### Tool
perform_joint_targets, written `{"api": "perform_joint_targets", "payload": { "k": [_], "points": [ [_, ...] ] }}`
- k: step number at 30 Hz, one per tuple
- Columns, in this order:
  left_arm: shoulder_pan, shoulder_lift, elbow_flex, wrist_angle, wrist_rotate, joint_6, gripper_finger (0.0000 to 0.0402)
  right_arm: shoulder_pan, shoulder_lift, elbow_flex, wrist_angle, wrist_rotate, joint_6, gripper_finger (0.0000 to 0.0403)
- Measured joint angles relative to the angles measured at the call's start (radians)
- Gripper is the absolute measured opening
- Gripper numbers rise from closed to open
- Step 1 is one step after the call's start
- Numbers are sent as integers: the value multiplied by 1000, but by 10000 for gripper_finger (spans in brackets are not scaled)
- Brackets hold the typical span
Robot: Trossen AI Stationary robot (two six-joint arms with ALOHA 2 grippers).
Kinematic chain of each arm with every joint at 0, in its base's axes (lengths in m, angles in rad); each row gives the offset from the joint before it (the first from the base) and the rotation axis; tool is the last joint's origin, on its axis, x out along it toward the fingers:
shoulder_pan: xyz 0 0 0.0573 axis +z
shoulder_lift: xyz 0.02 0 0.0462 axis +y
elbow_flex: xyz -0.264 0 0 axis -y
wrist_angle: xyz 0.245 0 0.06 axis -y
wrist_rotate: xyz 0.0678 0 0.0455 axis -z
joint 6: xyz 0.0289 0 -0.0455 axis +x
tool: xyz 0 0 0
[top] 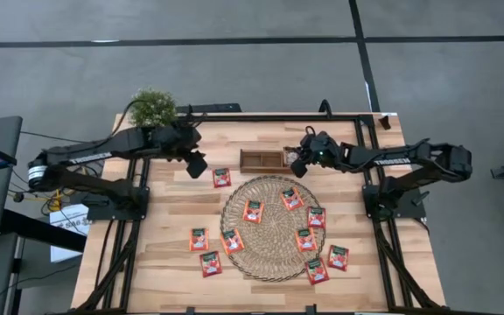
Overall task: Pick & Place Tea
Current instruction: Put the brown tea bag into the right section of the wooden organizer
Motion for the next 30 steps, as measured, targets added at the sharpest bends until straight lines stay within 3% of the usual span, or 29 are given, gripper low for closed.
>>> {"api": "perform_joint_targets", "payload": {
  "k": [7,17,30],
  "points": [
    [0,-10,0,-3,1,-5,182,23,82,0,93,70,8,0],
    [0,-5,0,-2,11,-5,182,43,36,1,77,189,-1,0],
    [0,-5,0,-1,12,10,182,86,31,1,25,235,51,0]
  ]
}}
